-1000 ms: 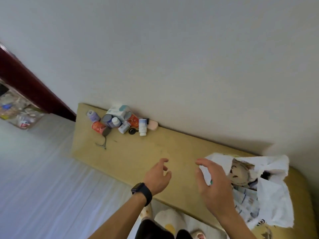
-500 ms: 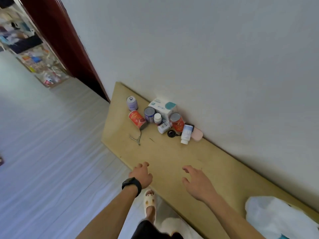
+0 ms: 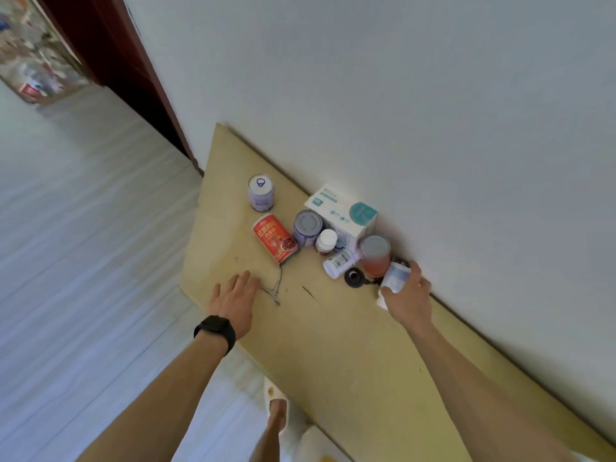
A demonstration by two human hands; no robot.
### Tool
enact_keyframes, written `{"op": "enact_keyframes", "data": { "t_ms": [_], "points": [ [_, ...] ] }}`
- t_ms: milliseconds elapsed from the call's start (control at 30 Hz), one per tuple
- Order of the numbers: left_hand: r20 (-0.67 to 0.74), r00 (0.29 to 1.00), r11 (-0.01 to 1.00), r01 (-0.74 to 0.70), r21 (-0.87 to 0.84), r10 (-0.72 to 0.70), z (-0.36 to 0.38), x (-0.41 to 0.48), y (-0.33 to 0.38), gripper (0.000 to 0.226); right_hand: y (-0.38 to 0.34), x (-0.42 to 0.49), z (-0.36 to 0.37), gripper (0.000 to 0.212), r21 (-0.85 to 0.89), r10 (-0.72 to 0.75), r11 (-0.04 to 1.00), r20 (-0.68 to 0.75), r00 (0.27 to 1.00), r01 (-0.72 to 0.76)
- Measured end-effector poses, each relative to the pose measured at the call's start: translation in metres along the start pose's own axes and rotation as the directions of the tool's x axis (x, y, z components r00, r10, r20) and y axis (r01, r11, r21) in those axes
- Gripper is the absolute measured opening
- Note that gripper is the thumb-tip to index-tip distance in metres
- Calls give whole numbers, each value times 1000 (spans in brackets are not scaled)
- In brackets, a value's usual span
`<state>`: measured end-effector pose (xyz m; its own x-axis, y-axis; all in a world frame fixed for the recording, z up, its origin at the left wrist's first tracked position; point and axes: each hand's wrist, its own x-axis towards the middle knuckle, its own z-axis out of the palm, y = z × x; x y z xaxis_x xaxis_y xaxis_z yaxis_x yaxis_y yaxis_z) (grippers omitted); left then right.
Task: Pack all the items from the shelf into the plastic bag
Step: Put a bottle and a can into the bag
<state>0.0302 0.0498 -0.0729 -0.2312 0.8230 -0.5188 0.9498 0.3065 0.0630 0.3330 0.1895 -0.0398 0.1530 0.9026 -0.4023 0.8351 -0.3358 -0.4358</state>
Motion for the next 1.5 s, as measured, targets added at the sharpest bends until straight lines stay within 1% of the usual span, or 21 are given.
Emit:
{"op": "enact_keyframes", "data": {
  "t_ms": [100, 200, 300, 400, 433, 500, 533, 600, 667, 767, 900, 1000, 1067, 1133, 1200, 1233, 1267, 1333, 1367, 1400, 1500],
  "points": [
    [-35, 996, 992, -76, 99, 80, 12, 17, -2, 62, 2, 21, 8, 82, -76, 2, 997, 43, 999, 1],
    [-128, 980, 981, -138, 134, 155, 20, 21, 1, 32, 6, 14, 17, 70, -167, 42, 986, 79, 996, -28],
    [-185, 946, 958, -235, 166, 265, 27, 17, 7, 27, 23, -18, 29, 64, -255, 110, 964, 107, 988, -79],
    [-190, 924, 941, -312, 128, 332, 35, -1, 19, 25, 42, -60, 36, 67, -222, 119, 972, 167, 979, -80],
    [-141, 935, 944, -315, 93, 326, 34, -8, 26, 34, 47, -72, 36, 69, -189, 113, 979, 187, 976, -77],
    [-48, 961, 962, -273, -21, 271, 29, -24, 41, 45, 55, -96, 28, 74, -36, 142, 990, 224, 964, -137],
    [6, 970, 965, -241, -101, 243, 27, -30, 49, 42, 59, -106, 22, 76, 56, 180, 978, 237, 955, -199],
    [126, 970, 939, -160, -303, 206, 18, -42, 70, 22, 69, -125, 5, 75, 218, 265, 921, 258, 929, -324],
    [180, 961, 866, -99, -490, 212, 7, -52, 93, 6, 76, -139, -18, 56, 383, 310, 828, 294, 904, -409],
    [167, 951, 764, -98, -638, 261, -13, -68, 134, 7, 84, -163, -62, 27, 601, 304, 649, 358, 883, -467],
    [73, 907, 659, -244, -712, 414, -49, -103, 211, 9, 113, -194, -121, 25, 813, 254, 398, 347, 903, -424],
    [-9, 830, 612, -419, -671, 558, -73, -139, 280, 7, 152, -221, -162, 27, 910, 292, 181, 314, 904, -374],
    [-92, 738, 561, -581, -590, 668, -84, -168, 329, 5, 185, -246, -187, 30, 940, 325, 41, 308, 894, -339],
    [-172, 597, 473, -752, -459, 784, -94, -201, 380, 6, 222, -271, -207, 37, 948, 304, -103, 319, 898, -302],
    [-193, 416, 350, -886, -303, 888, -99, -236, 433, 8, 264, -293, -221, 47, 935, 272, -230, 327, 905, -269],
    [-172, 330, 288, -930, -230, 928, -99, -255, 459, 9, 285, -302, -228, 53, 923, 244, -284, 330, 912, -258],
    [-126, 253, 233, -960, -155, 959, -96, -274, 484, 9, 307, -307, -235, 58, 917, 166, -302, 319, 933, -260],
    [36, 167, 166, -986, 28, 985, -80, -303, 529, 6, 344, -320, -253, 60, 924, 47, -321, 233, 971, -207],
    [117, 144, 127, -982, 138, 983, -70, -314, 549, 5, 363, -331, -258, 69, 920, 96, -326, 261, 961, -218],
    [199, 134, 85, -968, 238, 971, -59, -322, 567, 12, 380, -345, -260, 73, 905, 134, -342, 312, 941, -252],
    [373, 124, -38, -917, 397, 919, -30, -333, 606, 29, 413, -386, -266, 70, 914, 349, -385, 272, 897, -127]
  ]
}}
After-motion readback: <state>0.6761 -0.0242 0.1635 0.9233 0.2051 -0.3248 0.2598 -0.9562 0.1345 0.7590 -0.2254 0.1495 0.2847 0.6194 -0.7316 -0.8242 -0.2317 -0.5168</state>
